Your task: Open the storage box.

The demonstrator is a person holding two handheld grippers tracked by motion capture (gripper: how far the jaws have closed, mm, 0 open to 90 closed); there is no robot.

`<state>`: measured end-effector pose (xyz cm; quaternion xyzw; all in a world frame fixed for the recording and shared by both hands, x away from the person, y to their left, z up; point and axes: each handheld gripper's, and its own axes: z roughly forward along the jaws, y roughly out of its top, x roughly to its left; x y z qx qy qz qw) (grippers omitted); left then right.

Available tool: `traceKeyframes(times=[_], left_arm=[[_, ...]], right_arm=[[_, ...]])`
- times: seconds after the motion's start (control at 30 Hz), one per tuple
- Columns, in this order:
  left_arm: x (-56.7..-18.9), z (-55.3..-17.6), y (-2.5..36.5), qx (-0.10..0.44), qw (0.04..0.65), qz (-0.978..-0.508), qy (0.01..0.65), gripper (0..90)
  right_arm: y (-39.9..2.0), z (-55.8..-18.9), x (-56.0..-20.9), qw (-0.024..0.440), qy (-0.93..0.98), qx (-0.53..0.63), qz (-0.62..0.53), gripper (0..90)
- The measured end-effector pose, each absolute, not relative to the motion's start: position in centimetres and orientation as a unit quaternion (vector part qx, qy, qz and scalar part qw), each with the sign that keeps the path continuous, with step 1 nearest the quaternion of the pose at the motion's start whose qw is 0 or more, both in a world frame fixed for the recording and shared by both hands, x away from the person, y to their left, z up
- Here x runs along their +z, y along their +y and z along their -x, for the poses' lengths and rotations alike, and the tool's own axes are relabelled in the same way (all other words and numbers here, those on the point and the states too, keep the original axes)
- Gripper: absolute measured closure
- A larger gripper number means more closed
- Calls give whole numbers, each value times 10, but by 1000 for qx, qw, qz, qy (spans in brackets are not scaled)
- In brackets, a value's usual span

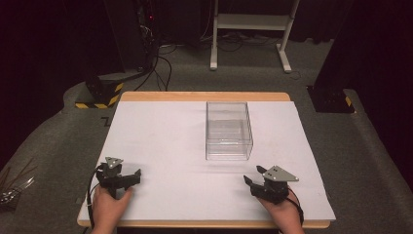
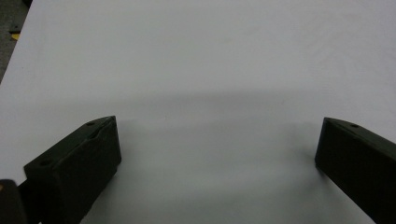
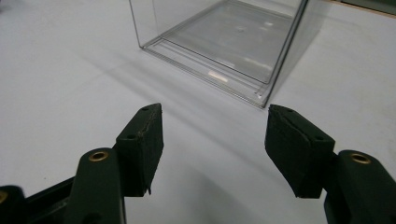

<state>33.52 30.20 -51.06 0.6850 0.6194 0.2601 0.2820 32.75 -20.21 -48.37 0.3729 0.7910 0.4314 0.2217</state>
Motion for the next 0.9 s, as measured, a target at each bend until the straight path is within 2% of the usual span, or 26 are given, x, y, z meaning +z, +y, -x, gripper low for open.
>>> traceKeyframes(times=[0.23,0.57,0.9], left_arm=[[-511,-335,302,260,282,-685,619,3],[-511,-335,302,260,282,-685,619,3],[-511,-335,302,260,282,-685,619,3]], right_arm=[[-192,-325,-484,220,794,437,-361,379],[-190,-327,-479,211,786,457,-359,431],[-185,-343,-471,202,782,458,-372,453]])
